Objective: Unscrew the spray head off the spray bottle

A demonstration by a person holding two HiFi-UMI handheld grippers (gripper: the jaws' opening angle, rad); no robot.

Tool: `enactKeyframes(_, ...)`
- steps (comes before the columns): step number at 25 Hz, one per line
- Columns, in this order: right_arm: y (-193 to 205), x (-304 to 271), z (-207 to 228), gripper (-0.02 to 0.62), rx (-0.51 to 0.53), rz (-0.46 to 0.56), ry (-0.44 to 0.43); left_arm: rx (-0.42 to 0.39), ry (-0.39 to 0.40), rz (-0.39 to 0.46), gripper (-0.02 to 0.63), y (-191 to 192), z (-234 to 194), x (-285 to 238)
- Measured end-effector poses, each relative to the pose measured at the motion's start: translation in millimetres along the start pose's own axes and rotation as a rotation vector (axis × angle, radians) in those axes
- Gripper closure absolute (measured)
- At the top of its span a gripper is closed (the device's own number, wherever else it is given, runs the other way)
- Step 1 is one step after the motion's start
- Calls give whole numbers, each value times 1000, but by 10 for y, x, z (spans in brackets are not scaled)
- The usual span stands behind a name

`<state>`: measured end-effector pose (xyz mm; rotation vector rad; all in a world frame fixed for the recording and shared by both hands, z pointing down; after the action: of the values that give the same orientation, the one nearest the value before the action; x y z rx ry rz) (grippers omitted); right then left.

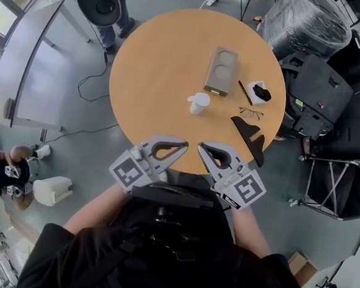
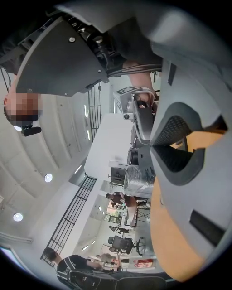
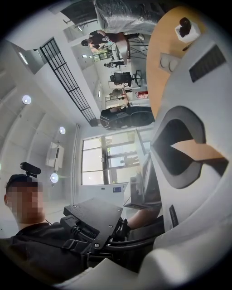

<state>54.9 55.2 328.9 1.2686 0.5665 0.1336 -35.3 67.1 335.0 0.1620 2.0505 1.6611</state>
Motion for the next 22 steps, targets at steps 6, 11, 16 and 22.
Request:
enactKeyframes(6,38,130,513,595,-8,6,-68,69,-34,-8,603,-93,-124,-491)
enactKeyframes(11,64,156,930,595,-23,13,-125,122,-116,-22,603,-47,-360,-844)
enactKeyframes(16,201,107,1272,595,-17,4,-167,94,-214,-52,600,146,-546,-1144)
enactKeyframes(22,381,-41,1561,595,-14,-17,-182,72,-302,-47,597,335,-746,-1323)
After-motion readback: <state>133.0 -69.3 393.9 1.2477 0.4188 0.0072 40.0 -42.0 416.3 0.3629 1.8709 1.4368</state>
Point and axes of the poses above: the fingertips, and each gripper's own axes: x backward along the fingers, z to its right, y out of its underside, the point moved 4 cm from there along x, backward along the fingers, and after that the axes turned 12 degrees about -z, right-handed, at the moved point
